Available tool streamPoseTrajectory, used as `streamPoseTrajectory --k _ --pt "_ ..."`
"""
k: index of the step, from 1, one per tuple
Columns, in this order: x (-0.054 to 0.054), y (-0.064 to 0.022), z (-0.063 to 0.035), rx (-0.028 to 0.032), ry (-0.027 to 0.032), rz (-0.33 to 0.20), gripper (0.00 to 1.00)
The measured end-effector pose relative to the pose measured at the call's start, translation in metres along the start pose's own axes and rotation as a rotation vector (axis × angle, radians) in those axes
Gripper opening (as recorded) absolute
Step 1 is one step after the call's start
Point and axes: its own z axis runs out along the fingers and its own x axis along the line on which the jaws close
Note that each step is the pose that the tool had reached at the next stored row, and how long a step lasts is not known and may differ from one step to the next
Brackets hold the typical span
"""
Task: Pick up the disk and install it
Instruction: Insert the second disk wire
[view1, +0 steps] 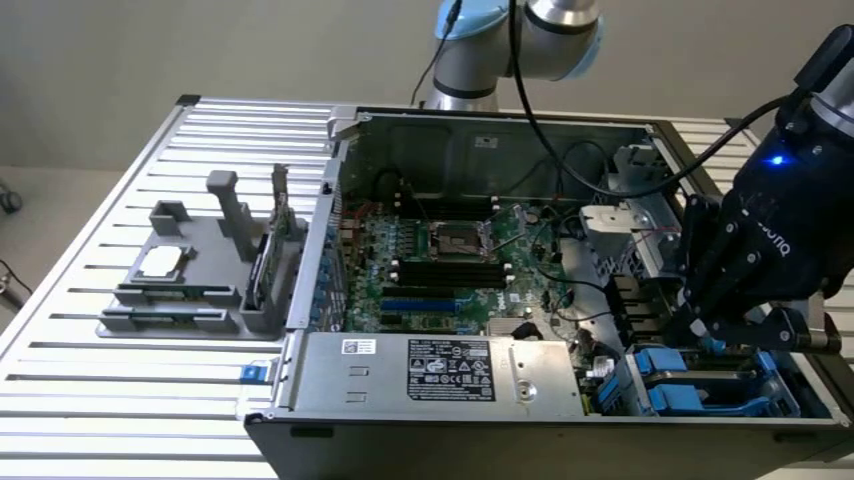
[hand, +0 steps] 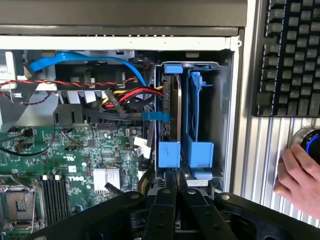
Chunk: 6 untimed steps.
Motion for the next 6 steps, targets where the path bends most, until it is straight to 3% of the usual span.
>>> streamPoseTrajectory --k 6 --pt "0.0 0.0 0.0 0.0 0.0022 0.0 0.11"
